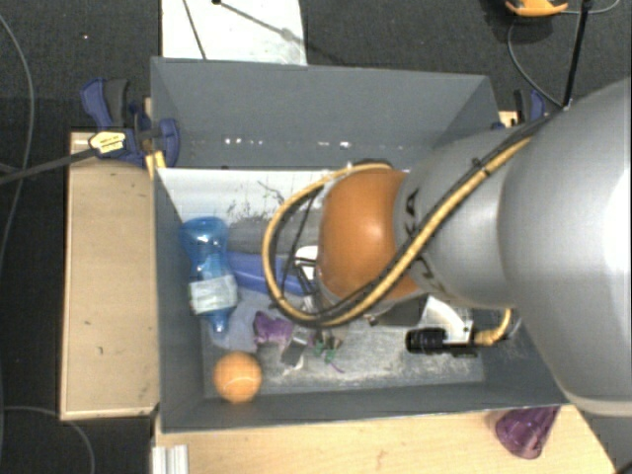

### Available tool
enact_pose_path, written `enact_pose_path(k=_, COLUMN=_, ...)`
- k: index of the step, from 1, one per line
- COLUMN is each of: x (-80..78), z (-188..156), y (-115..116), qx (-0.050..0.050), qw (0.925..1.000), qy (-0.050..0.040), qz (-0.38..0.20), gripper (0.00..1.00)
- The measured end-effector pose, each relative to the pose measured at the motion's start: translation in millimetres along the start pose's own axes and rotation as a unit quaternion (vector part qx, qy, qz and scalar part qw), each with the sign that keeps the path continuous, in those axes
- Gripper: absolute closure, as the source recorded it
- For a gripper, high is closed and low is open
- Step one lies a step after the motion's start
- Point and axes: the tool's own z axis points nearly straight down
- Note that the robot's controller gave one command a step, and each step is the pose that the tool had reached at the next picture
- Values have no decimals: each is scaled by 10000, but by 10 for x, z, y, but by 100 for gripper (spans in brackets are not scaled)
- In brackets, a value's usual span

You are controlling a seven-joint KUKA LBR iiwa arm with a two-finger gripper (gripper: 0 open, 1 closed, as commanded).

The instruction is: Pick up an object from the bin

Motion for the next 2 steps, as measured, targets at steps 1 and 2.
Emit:
enact_pose_path(k=1, x=-8, z=-159, y=7, qx=-15, qw=10000, qy=-16, qz=-10, gripper=100)
enact_pose_path(k=2, x=-10, z=-276, y=9, qx=-21, qw=10000, qy=-20, qz=-13, gripper=100)
